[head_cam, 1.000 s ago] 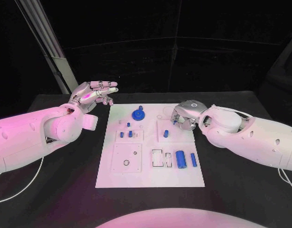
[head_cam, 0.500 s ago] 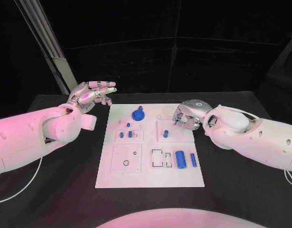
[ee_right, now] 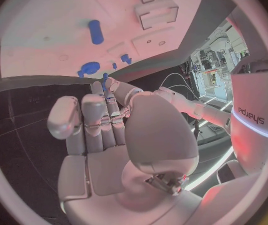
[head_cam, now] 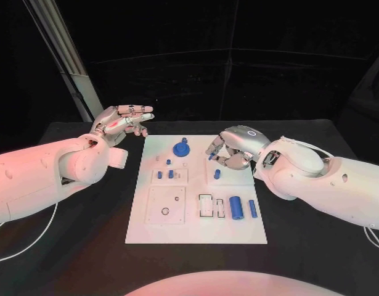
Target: Assemble the parts on the task board
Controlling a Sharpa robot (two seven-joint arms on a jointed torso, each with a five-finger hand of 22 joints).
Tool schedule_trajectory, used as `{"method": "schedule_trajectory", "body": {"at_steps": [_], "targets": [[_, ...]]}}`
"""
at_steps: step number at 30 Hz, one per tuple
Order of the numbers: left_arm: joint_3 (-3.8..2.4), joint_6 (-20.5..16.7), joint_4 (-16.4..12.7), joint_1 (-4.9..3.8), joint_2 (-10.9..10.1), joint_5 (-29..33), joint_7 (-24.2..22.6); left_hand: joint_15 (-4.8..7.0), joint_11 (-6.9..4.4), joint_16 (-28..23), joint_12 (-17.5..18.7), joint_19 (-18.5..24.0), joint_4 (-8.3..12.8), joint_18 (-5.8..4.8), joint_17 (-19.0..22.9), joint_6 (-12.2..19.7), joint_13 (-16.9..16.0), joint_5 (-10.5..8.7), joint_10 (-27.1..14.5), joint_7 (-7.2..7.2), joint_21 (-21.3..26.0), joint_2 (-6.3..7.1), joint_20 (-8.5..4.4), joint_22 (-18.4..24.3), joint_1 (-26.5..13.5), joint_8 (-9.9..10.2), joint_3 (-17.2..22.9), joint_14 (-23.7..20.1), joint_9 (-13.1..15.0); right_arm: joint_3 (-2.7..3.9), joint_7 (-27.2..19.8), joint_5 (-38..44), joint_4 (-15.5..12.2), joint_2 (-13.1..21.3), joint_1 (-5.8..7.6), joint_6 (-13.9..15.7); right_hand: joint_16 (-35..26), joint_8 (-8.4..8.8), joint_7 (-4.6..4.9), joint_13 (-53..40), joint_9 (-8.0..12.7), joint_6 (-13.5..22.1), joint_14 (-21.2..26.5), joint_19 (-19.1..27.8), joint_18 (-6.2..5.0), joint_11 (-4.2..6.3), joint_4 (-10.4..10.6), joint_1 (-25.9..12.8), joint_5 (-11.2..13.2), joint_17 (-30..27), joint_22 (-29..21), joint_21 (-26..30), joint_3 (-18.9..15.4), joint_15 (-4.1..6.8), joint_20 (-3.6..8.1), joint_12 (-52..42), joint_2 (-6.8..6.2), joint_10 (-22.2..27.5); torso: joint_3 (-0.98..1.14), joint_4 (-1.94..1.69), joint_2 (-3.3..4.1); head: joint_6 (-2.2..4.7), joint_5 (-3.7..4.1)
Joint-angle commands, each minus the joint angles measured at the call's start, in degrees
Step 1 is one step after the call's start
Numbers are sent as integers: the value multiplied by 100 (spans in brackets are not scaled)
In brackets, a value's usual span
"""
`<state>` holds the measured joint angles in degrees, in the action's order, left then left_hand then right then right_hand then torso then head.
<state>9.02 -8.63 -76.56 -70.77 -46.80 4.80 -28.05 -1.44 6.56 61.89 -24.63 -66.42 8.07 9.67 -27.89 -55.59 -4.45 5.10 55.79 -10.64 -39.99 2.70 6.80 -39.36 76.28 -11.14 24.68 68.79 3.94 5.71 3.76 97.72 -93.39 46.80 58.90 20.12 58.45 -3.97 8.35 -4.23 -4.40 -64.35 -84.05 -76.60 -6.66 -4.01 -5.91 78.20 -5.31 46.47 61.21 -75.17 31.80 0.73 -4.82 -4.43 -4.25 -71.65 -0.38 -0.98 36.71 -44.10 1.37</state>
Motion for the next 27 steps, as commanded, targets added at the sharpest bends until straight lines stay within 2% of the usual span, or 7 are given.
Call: {"method": "schedule_trajectory", "body": {"at_steps": [1,4,7,10,13,17,27], "targets": [[-5,33,2,-9,16,20,-32,12,-4,-34,-32,51,32,82,9,38,9,8,-40,-13,30,-33,9,8,21,-19,-11,-45,-9,8,-179,-142,-35,-119,11,168,34,0,14,-5,6,-25,-54,-24,109,-8,-4,59,-31,13,11,-36,34,22,-16,-10,-21,-47,3,5,10,0,-89],[-5,34,12,-9,42,20,-34,12,-4,-34,-32,51,32,82,9,38,9,8,-40,-13,30,-33,9,8,21,-19,-11,-45,-9,10,-211,-147,-10,-271,11,64,35,1,15,-5,6,-25,-54,-22,109,-8,-4,59,-32,13,9,-36,35,22,-16,-10,-21,-46,7,-4,13,0,-164],[-5,46,20,-9,71,20,-34,11,-4,-36,-34,51,34,82,13,39,9,9,-44,-13,31,-35,9,9,25,-20,-9,-47,-9,10,-257,-159,89,-473,11,-51,43,1,16,-5,7,-25,-54,-19,109,-10,-5,60,-35,20,9,-38,39,20,-17,-8,-18,-46,-6,-26,10,-18,-216],[-5,53,23,-9,92,20,-36,11,-3,-38,-38,51,38,82,18,40,10,9,-49,-13,32,-38,9,9,30,-22,-6,-50,-8,3,-298,-169,231,-677,10,-153,56,4,18,-5,8,-22,-54,-17,108,-12,-6,60,-43,31,12,-42,44,19,-18,-3,-15,-43,-16,-25,9,-41,-317],[-6,60,26,-9,112,20,-37,11,-3,-38,-38,51,38,82,18,40,10,9,-49,-13,32,-38,9,9,30,-22,-6,-50,-8,-16,-335,-173,380,-889,-18,-283,71,8,22,-4,10,-16,-53,-13,109,-15,-6,60,-51,44,16,-48,50,16,-20,3,-12,-38,-3,-19,18,-101,-432],[-6,65,29,-10,129,20,-36,10,-2,-40,-43,52,43,82,23,35,10,10,-58,-11,33,-45,10,10,36,-29,-3,-53,-6,-35,-334,-103,472,-1069,-143,-436,73,10,26,-4,12,-11,-50,-5,107,-19,-7,56,-54,39,9,-47,51,13,-22,8,-14,-34,-10,0,7,-150,-531],[-6,83,20,-11,177,20,-33,10,-2,-41,-47,52,45,82,27,30,10,9,-62,-9,34,-49,10,10,38,-35,-2,-55,-5,-122,-289,140,550,-1293,-356,-715,76,12,29,-5,13,-7,-47,0,106,-21,-8,49,-50,36,10,-50,46,10,-25,11,-21,-31,-5,-6,8,-208,-627]]}}
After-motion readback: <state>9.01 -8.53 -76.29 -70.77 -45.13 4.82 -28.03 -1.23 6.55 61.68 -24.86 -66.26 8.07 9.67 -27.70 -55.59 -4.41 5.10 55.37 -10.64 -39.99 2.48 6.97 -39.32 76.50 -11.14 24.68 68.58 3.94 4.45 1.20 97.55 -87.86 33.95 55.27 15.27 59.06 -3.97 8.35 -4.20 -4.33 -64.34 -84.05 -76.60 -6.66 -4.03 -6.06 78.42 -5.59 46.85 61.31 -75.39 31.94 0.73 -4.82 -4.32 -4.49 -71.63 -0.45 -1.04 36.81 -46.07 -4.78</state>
